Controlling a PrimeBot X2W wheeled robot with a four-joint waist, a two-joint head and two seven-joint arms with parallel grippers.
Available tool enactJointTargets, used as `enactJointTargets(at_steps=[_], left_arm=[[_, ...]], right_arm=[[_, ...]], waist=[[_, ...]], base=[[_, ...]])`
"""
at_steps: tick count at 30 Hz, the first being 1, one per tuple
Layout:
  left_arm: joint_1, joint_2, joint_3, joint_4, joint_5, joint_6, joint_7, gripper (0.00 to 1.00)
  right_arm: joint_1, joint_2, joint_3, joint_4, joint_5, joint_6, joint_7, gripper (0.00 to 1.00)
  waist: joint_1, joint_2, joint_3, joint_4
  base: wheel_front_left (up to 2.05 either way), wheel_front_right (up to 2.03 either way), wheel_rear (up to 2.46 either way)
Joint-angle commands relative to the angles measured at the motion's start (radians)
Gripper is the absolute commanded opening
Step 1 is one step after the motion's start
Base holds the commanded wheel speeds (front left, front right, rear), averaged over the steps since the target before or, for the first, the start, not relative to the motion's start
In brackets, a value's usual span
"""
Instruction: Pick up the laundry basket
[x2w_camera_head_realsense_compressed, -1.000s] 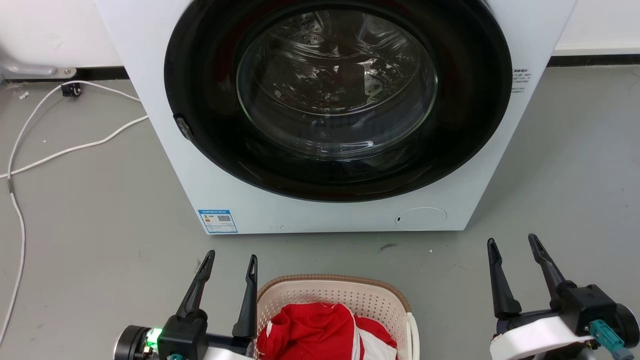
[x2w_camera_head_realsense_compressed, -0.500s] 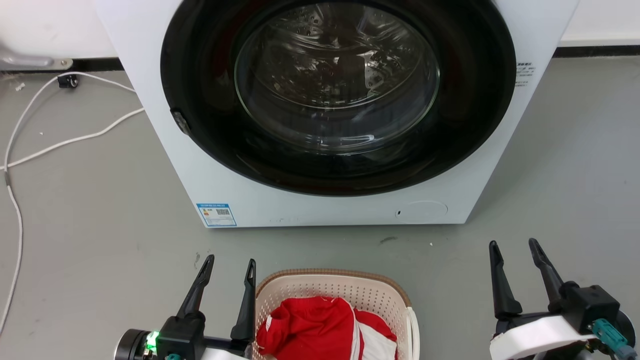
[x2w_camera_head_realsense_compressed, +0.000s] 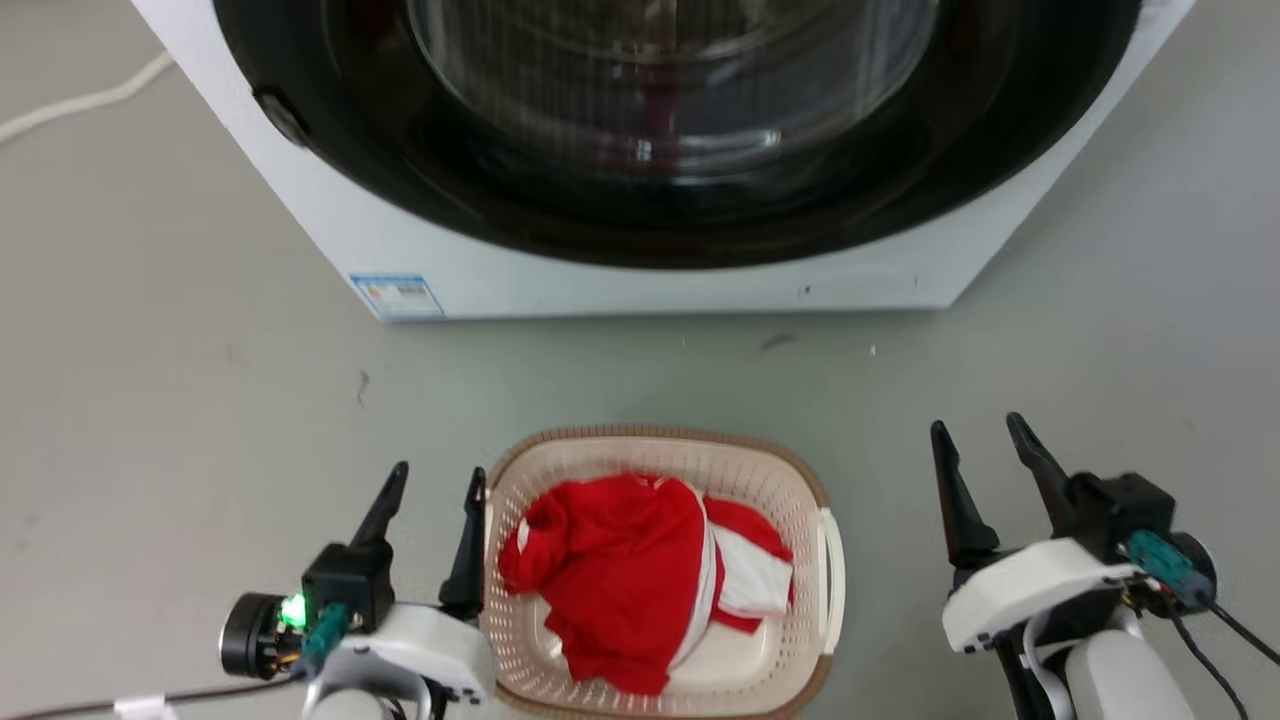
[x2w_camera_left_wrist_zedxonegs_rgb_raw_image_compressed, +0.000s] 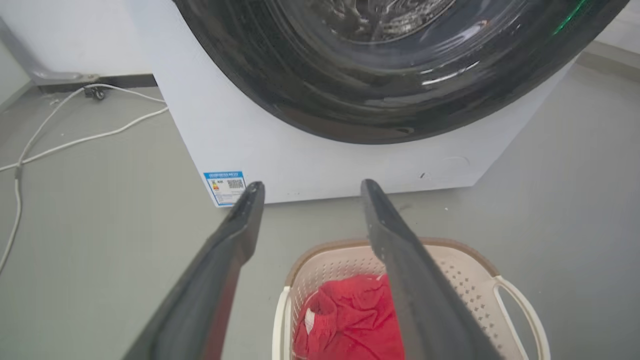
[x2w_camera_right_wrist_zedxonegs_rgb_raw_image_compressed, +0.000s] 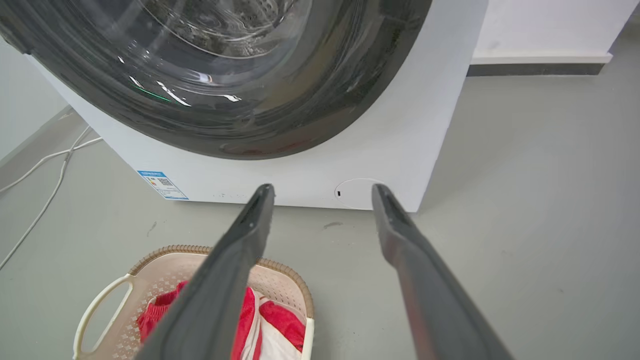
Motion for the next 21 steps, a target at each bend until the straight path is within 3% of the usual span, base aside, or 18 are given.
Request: enactJointTargets(at_steps=[1,15,21], left_arm=[[-0.018,0.008,0.006,0.008,0.004,-0.003,-0.002,1.0],[-0.409,0.099,0.002,0.552,-0.021,-0.043,-0.003,1.0],[-0.552,0.119,-0.067,0.75,-0.047,-0.049,0.027,1.0]], right_arm=[[-0.017,-0.001,0.004,0.004,0.004,0.0,0.003,1.0],[-0.279,-0.001,0.071,0.333,0.104,0.0,0.152,1.0],[-0.381,-0.001,0.135,0.466,0.138,0.0,0.189,1.0]], waist=[[-0.0001,0.0,0.091,-0.003],[-0.0001,0.0,0.345,-0.002],[-0.0001,0.0,0.414,0.001]], base=[[0.0,0.0,0.0],[0.0,0.0,0.0],[0.0,0.0,0.0]])
